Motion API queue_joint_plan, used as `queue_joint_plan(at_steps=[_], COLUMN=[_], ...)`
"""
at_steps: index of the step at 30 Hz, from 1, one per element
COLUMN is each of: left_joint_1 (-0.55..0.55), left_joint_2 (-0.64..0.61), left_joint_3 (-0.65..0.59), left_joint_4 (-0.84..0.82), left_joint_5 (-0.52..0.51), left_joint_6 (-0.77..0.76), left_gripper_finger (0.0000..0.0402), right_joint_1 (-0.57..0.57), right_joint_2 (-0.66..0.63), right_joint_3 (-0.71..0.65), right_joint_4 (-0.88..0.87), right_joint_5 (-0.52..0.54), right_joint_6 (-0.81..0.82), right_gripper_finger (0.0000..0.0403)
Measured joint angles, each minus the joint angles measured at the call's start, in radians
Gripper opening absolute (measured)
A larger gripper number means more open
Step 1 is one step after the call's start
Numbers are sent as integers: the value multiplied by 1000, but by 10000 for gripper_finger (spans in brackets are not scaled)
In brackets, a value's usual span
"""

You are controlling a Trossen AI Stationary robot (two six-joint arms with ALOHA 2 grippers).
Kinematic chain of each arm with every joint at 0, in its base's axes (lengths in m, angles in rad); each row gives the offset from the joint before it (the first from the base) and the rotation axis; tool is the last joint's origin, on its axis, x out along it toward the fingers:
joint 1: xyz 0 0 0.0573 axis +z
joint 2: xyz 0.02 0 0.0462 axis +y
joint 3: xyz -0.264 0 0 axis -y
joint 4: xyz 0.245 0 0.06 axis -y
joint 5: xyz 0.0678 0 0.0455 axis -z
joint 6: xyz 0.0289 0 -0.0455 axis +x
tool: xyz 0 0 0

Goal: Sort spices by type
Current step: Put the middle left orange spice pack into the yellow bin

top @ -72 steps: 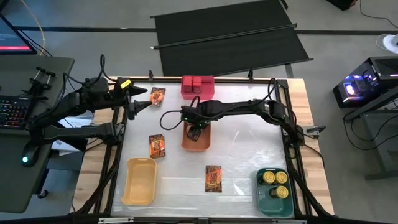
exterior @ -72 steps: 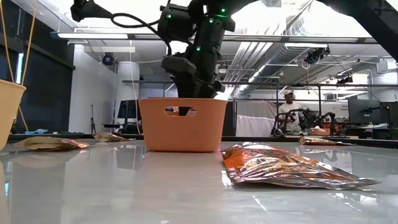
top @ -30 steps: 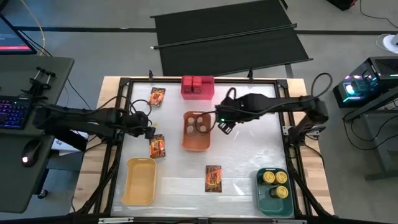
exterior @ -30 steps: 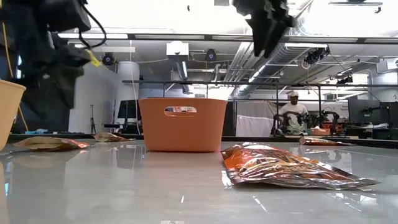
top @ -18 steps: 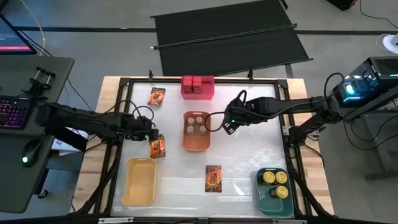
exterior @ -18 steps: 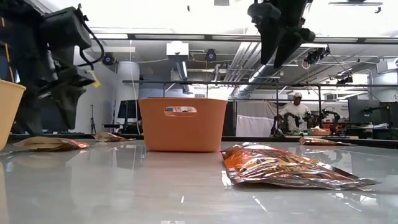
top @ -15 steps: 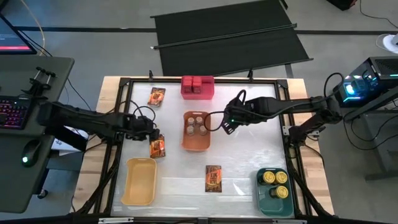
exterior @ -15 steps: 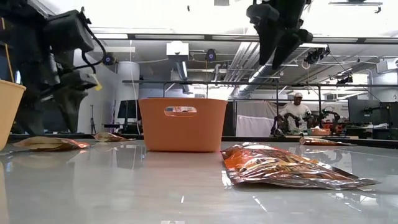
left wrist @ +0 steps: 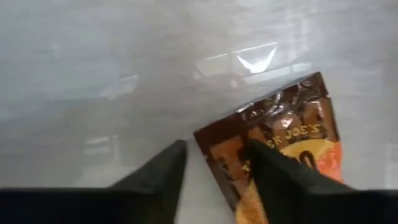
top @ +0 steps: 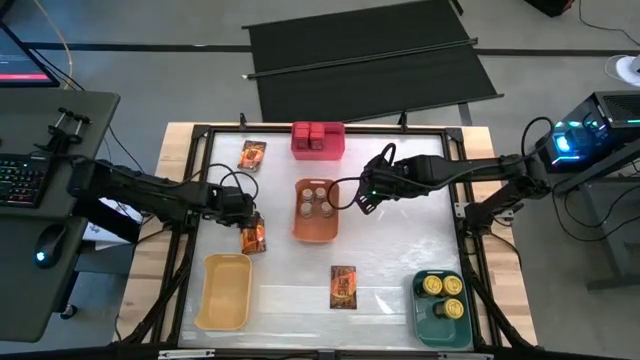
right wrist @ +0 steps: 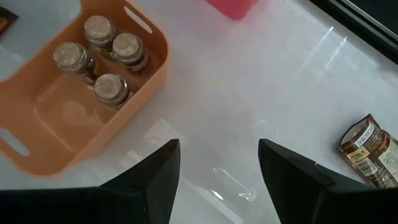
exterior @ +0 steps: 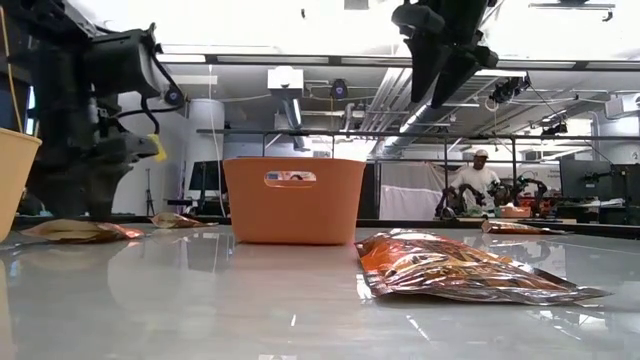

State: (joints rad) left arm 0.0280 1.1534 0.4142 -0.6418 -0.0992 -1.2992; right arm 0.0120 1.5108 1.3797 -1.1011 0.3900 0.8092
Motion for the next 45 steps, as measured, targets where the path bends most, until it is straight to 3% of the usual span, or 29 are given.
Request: queue_joint_plan(at_steps=[4,6,12,22,24,28,32,37,41,45], left_joint_1=[-10,-18,-29,1,8,22,22,0,-20,-46], left_joint_2=[0,2,-46,-305,-343,-373,-299,-180,-98,-23], left_joint_3=[-5,-6,5,137,172,205,202,233,317,336], left_joint_4=[-10,-4,6,-23,-23,-21,-58,-105,-258,-223], left_joint_5=[-43,-63,-114,-228,-214,-59,107,246,224,216], left_joint_6=[40,48,86,254,362,544,577,652,808,829], left_gripper_finger=[44,13,2,0,0,0,22,94,161,223], right_joint_1=[0,0,0,-1,-1,-6,-19,-31,-40,-45], right_joint_2=[0,0,0,0,0,1,1,1,1,1], right_joint_3=[0,0,1,1,1,1,1,1,-2,-2], right_joint_4=[5,5,8,33,43,75,95,98,97,97], right_joint_5=[21,26,30,36,36,36,23,-4,-27,-27], right_joint_6=[1,1,-3,-6,-6,-12,-24,-25,-35,-35], right_gripper_finger=[213,213,213,213,213,213,213,213,213,213])
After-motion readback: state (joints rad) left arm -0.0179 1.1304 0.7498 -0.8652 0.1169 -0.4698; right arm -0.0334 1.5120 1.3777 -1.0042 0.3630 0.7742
